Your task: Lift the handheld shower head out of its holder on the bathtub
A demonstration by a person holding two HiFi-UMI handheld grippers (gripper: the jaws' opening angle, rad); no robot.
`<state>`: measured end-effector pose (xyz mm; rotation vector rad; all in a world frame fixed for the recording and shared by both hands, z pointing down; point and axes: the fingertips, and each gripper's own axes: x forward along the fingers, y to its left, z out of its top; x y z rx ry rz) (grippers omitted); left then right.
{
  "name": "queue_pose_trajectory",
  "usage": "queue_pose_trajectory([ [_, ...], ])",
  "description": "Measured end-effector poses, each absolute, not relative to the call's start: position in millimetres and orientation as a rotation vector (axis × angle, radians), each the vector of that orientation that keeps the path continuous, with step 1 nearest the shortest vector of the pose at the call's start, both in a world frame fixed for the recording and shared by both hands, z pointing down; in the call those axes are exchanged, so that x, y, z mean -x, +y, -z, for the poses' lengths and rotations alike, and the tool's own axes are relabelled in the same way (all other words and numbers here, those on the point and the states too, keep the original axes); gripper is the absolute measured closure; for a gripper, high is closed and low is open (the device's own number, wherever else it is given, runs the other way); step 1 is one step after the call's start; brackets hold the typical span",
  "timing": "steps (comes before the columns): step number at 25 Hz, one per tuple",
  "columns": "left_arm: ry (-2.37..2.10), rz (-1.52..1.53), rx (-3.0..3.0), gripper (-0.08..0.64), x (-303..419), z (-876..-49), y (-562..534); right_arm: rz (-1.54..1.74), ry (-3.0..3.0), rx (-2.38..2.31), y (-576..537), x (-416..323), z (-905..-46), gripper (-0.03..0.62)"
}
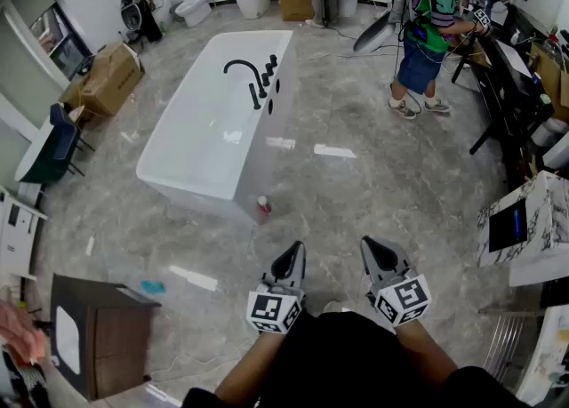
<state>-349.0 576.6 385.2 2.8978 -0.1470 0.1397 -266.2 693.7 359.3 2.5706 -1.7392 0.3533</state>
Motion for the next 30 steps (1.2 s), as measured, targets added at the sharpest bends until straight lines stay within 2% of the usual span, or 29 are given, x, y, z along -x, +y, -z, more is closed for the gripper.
queue_pose_trajectory([
  [30,-0.154,-0.123,-2.880,0.551,359,-385,576,-0.406,-1.766,-2.611,707,261,-367,0.592],
])
